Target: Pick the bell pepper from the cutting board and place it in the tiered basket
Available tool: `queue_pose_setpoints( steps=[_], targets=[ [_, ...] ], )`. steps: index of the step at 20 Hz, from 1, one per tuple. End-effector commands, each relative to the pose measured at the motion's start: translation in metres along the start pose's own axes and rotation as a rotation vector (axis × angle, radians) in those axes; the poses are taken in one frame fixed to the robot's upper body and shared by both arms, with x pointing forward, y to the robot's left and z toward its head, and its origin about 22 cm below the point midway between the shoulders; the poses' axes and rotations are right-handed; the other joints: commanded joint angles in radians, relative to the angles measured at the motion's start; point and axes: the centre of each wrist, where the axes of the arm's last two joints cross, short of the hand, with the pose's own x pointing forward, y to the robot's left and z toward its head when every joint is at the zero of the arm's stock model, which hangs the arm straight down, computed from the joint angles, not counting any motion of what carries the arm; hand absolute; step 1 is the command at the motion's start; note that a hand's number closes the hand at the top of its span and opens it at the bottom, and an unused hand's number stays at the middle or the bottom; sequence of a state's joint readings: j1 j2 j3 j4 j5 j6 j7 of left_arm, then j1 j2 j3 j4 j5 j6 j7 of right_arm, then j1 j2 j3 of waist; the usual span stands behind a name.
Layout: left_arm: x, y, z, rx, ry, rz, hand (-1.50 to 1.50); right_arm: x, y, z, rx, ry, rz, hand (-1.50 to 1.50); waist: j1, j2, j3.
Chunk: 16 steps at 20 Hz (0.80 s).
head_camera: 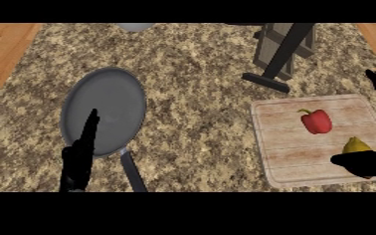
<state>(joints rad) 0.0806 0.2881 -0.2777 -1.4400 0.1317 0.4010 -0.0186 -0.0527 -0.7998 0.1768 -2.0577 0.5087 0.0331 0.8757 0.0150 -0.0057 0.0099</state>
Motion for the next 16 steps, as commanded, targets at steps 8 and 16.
queue_pose_setpoints(
  steps=[8,16],
  targets=[
    [-0.005,-0.026,-0.002,-0.050,0.053,0.019,0.00,0.029,0.058,-0.019,0.106,0.082,0.135,-1.50,-0.003,0.010,-0.010],
    [-0.008,0.000,0.003,-0.034,0.051,0.013,0.00,0.053,0.053,-0.028,0.162,0.113,0.190,-1.50,-0.008,0.006,-0.010]
  ],
)
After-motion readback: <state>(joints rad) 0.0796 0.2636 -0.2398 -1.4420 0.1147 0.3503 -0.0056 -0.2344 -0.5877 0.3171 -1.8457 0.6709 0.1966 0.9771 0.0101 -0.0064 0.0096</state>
